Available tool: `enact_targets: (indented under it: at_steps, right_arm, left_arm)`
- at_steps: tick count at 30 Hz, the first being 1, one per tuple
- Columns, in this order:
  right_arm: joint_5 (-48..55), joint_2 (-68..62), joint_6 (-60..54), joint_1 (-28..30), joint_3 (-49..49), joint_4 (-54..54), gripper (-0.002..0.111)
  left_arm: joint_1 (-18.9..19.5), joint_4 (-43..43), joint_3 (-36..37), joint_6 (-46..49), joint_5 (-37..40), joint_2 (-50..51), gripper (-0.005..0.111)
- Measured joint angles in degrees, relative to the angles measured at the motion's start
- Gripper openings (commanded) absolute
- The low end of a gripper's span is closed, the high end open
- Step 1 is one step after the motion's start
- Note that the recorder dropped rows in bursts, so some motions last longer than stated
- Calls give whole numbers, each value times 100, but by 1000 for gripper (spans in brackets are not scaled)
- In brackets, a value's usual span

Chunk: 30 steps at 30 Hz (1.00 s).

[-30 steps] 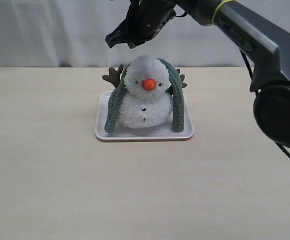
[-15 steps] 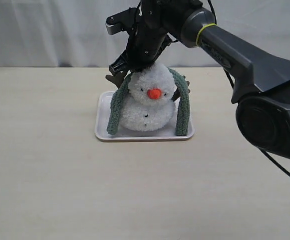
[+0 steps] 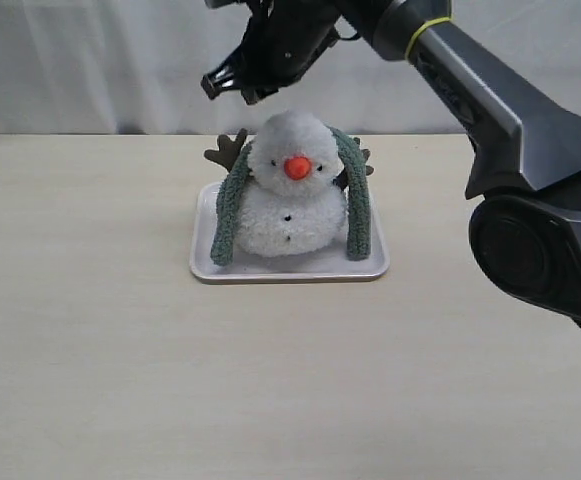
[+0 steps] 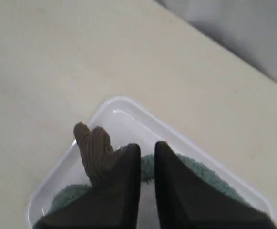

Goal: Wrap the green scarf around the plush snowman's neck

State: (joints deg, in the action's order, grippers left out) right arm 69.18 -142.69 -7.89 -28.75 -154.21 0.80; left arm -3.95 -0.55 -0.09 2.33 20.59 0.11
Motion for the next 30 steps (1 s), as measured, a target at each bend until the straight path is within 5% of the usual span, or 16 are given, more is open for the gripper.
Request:
enact_targets:
  at_steps: [5, 12, 21, 30]
  right_arm:
    - [24, 239, 266, 82, -369, 0, 44]
    - [24, 389, 666, 397, -381, 103, 45]
    - [-190, 389, 602, 442, -381, -1, 6]
    - [43, 398, 298, 454, -43, -621, 4]
  left_arm:
    - [0, 0, 0, 0, 0, 0, 0]
    - [0, 0, 0, 0, 0, 0, 0]
    - [0, 0, 0, 0, 0, 0, 0]
    - [0, 0, 0, 0, 0, 0, 0]
